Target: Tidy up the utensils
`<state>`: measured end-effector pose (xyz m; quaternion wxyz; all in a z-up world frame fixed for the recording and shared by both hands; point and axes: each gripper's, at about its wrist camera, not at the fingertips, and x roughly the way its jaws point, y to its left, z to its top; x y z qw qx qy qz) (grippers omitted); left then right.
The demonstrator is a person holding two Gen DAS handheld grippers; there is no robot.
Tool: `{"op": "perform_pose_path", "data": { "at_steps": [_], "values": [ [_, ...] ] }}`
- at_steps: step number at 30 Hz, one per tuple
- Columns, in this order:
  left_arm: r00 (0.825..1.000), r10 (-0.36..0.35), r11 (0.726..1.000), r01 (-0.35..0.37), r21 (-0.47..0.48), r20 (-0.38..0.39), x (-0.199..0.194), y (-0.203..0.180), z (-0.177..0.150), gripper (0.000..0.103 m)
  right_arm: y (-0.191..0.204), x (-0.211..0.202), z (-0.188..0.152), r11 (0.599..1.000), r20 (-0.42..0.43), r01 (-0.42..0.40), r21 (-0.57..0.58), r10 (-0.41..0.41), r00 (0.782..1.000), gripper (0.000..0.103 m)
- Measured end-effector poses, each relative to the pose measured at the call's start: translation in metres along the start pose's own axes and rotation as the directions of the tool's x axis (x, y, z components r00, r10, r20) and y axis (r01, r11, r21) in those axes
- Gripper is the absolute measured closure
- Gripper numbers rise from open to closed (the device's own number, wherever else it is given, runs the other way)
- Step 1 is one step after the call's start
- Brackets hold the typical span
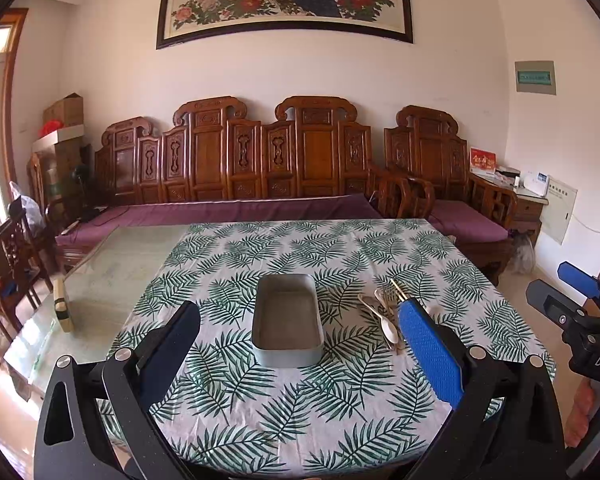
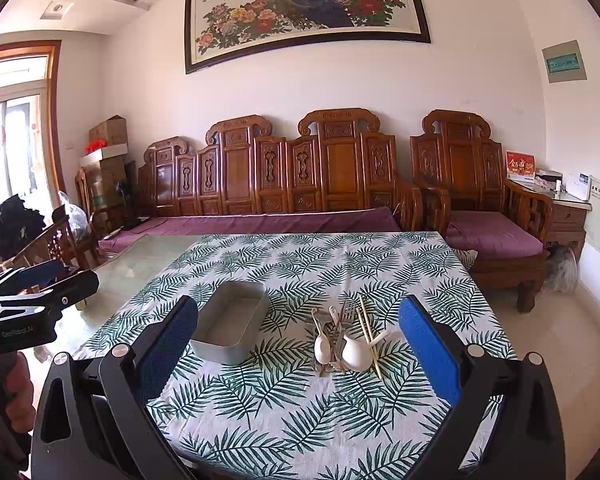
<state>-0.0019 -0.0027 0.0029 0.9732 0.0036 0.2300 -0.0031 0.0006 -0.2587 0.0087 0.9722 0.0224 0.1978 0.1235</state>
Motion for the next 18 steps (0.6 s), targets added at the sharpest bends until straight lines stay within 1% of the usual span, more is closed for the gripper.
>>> {"op": "perform_pose_path", "data": {
  "at_steps": [18],
  "values": [
    [1.0,-0.003,1.0,0.003,0.002,-0.003,-0.0022,-0.0011,0.0007,0.006,0.0019,-0.0013,-0.0011,1.0,-0.002,0.002,0.001,-0.002,1.0,0.002]
  ]
}}
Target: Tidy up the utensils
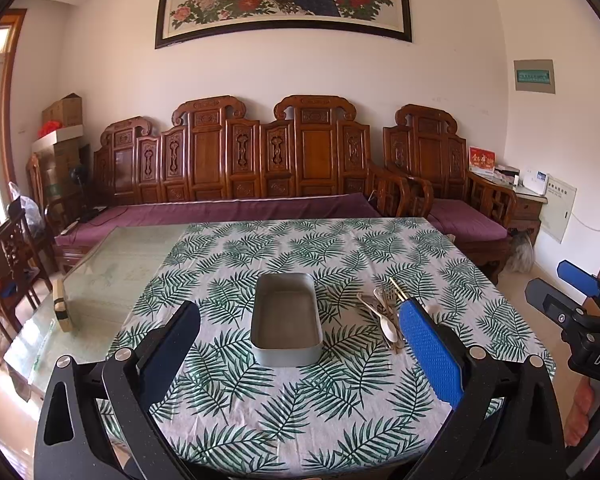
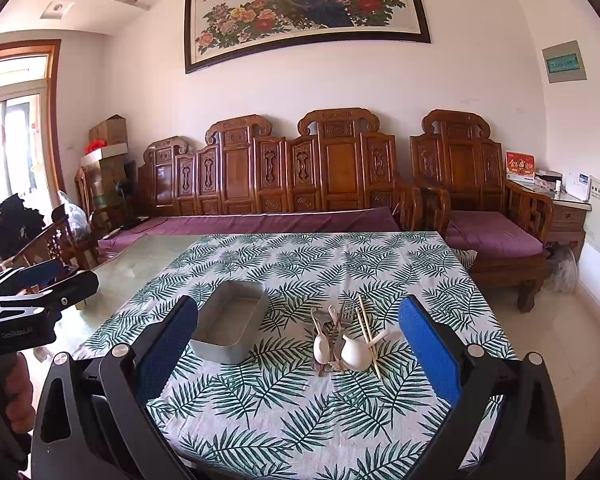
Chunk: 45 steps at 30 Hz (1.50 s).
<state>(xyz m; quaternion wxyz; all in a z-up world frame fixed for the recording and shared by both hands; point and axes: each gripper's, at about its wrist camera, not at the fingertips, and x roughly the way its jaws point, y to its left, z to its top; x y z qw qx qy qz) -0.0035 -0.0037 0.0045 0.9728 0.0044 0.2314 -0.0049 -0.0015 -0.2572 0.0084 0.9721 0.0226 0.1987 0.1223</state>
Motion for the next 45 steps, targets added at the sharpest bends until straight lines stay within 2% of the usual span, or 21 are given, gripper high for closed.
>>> {"op": "perform_pose_path", "data": {
  "at_steps": [27,35,40,45],
  "values": [
    [1.0,-0.011,1.0,0.011,0.009,-0.021,0.006,0.0,-0.004,0.006,-0.001,0.0,-0.001,1.0,-0.002,0.0,0.002,0.0,1.0,0.002],
    [0.994,-0.022,0.999,0.024,0.021,-0.106,0.031,0.0,-0.014,0.006,-0.008,0.015,-0.011,1.0,-0.024,0.004,0.005,-0.004,1.0,0.002],
    [0.979,-0.06,0.998,0.066,0.021,-0.197,0.056,-0.003,-0.026,0.006,-0.017,0.03,-0.02,1.0,-0.04,-0.025,0.019,0.025,0.999,0.002],
    [0.964,-0.037,0.997,0.052,0.05,-0.262,0.08,-0.007,-0.038,0.006,-0.025,0.05,-0.031,0.999,-0.073,-0.032,0.025,0.034,0.997,0.002]
  ]
}}
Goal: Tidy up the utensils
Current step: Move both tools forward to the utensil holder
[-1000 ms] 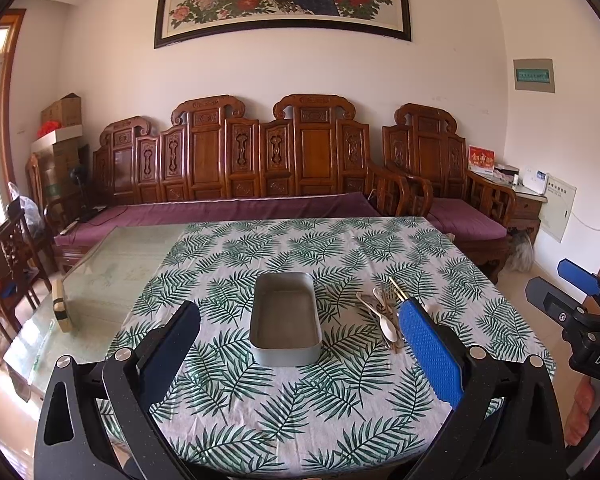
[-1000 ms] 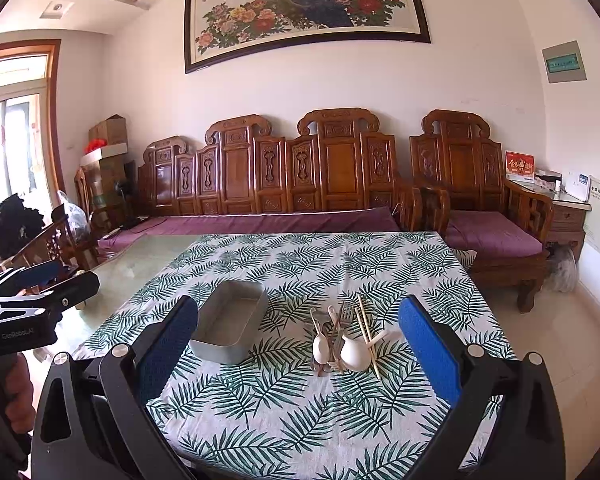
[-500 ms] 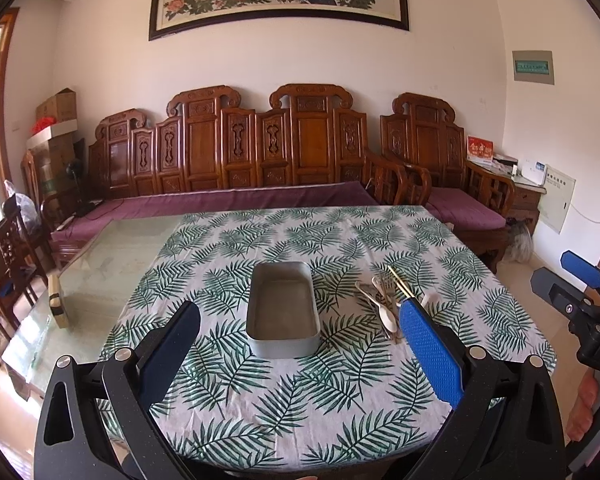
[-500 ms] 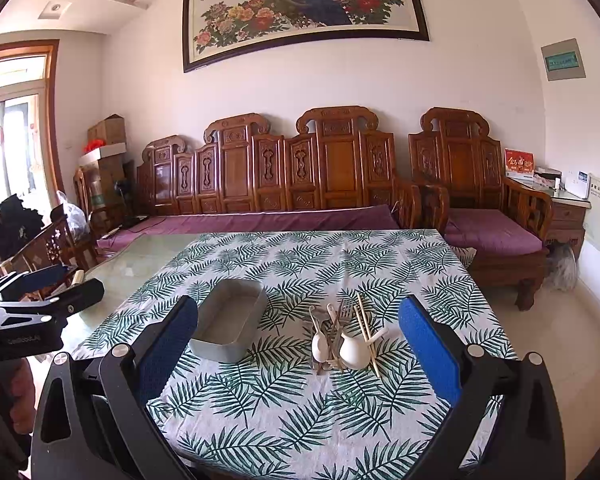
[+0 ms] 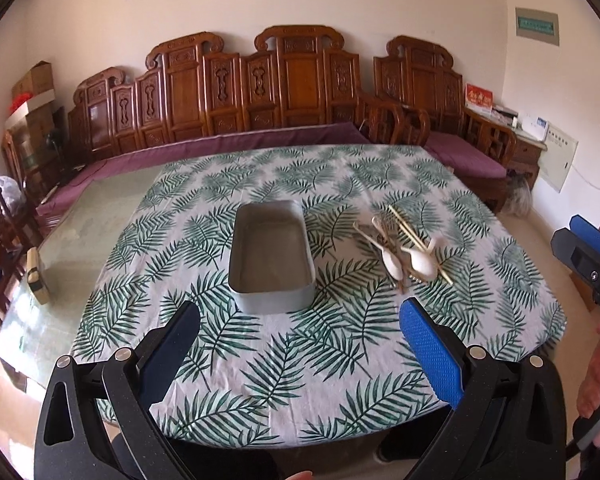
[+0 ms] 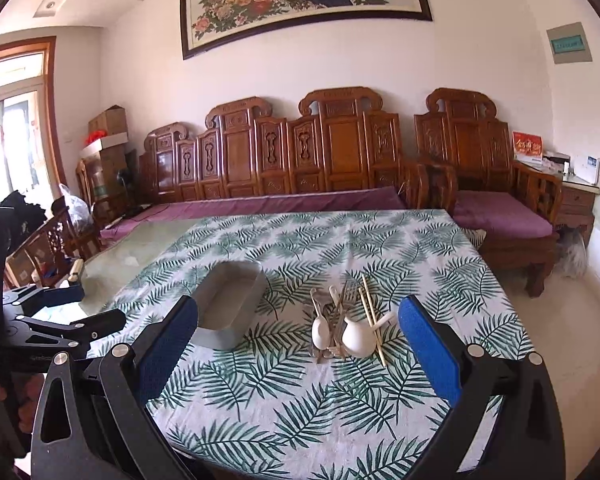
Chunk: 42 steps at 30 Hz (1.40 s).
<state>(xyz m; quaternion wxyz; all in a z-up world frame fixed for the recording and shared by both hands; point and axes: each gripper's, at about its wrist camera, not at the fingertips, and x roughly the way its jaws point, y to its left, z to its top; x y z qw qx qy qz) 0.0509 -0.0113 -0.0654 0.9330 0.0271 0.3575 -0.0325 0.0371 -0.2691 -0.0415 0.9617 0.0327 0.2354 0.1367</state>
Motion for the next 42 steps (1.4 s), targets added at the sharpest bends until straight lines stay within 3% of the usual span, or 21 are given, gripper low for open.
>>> {"op": "perform_pose_path", "data": {
  "at_steps": [15,21,30,35,38,42],
  "values": [
    [0.995,0.039,0.996,-0.032,0.082,-0.087,0.066,-0.01,0.01,0.006,-0.043,0.09,-0.016,0.997,-0.099,0.047,-0.057,-0.052,0.994,0.002],
    [0.991,-0.041,0.993,0.055,0.104,-0.128,0.099,-0.021,0.023,0.006,-0.082,0.136,-0.007,1.0,-0.169,0.026,-0.006,-0.026,0.985,0.002],
    [0.978,-0.15,0.982,0.164,0.095,-0.143,0.138,-0.039,0.04,0.006,-0.13,0.198,0.006,1.0,-0.228,0.03,0.0,-0.029,0.973,0.029],
    [0.968,-0.186,0.974,0.204,0.097,-0.167,0.163,-0.052,0.045,0.006,-0.149,0.235,-0.013,1.0,-0.313,-0.009,0.028,0.017,0.95,0.052],
    [0.959,-0.209,0.971,0.227,0.074,-0.193,0.179,-0.057,0.043,0.006,-0.147,0.249,-0.028,0.998,-0.368,-0.046,0.033,0.055,0.928,0.059],
    [0.948,-0.234,0.965,0.253,0.063,-0.217,0.201,-0.068,0.038,0.01,-0.141,0.259,-0.042,0.997,-0.412,-0.065,0.037,0.074,0.908,0.061]
  ]
}}
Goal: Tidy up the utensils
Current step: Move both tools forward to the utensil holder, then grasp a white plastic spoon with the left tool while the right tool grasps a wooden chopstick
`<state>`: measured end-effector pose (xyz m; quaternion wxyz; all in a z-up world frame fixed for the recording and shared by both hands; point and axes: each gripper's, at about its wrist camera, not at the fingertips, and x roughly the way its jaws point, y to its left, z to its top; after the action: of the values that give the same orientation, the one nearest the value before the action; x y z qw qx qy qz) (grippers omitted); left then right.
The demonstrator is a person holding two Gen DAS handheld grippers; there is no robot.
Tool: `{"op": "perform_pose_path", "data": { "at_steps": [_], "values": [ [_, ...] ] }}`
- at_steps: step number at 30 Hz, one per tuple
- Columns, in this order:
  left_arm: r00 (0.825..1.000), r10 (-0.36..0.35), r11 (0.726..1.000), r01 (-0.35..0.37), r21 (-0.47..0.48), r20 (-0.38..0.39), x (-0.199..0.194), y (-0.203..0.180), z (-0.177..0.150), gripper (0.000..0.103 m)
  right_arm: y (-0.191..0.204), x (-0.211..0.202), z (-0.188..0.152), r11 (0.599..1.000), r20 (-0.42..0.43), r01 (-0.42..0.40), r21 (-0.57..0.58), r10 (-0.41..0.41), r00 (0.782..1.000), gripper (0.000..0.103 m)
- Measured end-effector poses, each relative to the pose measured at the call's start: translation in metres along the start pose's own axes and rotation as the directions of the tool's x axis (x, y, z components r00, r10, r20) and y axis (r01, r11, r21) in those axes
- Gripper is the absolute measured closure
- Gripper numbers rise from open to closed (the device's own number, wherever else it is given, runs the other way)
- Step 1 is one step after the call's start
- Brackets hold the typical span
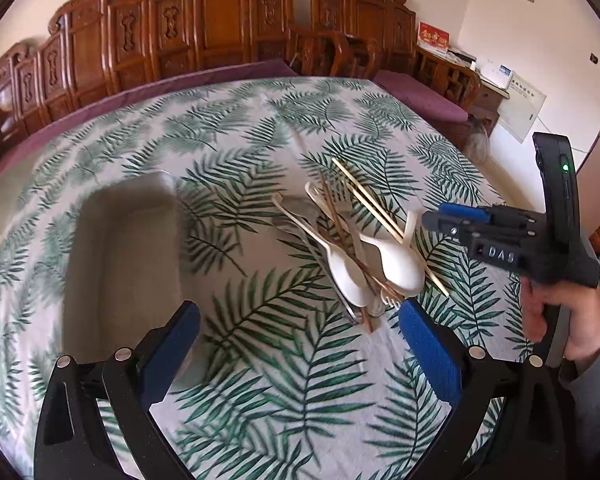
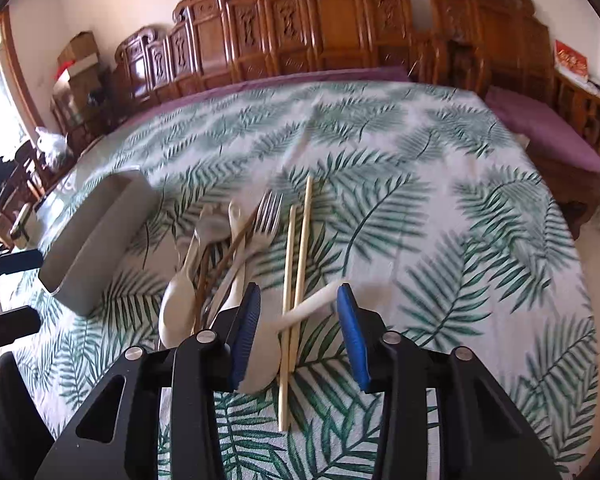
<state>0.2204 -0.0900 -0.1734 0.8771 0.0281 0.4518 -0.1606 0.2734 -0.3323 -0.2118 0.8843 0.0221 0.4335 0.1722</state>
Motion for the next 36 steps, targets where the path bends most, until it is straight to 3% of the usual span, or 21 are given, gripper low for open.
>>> {"op": "perform_pose_path", "data": {
  "at_steps": [7,13,18,22,32,36],
  "values": [
    [0.997,0.006,1.0,-0.004,0.018,-0.079,0.048,-0.014,-0.001,0.03,0.003,0.002,-0.001,1.0,-0.006,-0.026,0.01,0.026,1.0,0.061],
    [0.996,0.009,1.0,-0.009,-0.002,-0.092,0.069,-0.014,0.005,0.037,0.008,0.0,0.001,0.999,-0.003,-0.043,-0.004,0.043,0.999,0.061],
    [0.994,-0.064,0.997,0.06,-0.045,-0.093,0.08,-0.019,0.018,0.059,-0.002,-0.004,0.005,0.999,0.013,-0.036,0.03,0.036,0.999,0.061],
    [0.991,-0.082,0.996,0.078,-0.043,-0.108,0.091,-0.028,0.025,0.072,-0.006,-0.005,0.004,0.999,0.015,-0.025,0.039,0.025,1.0,0.061],
    [0.99,-0.065,0.998,0.064,-0.014,-0.128,0.105,-0.037,0.027,0.078,-0.007,-0.005,0.003,0.999,0.016,-0.021,0.037,0.02,1.0,0.061],
    [0.989,-0.075,0.997,0.073,-0.013,-0.127,0.099,-0.039,0.025,0.088,-0.007,-0.005,0.004,0.999,0.015,-0.018,0.042,0.017,1.0,0.061]
  ]
}}
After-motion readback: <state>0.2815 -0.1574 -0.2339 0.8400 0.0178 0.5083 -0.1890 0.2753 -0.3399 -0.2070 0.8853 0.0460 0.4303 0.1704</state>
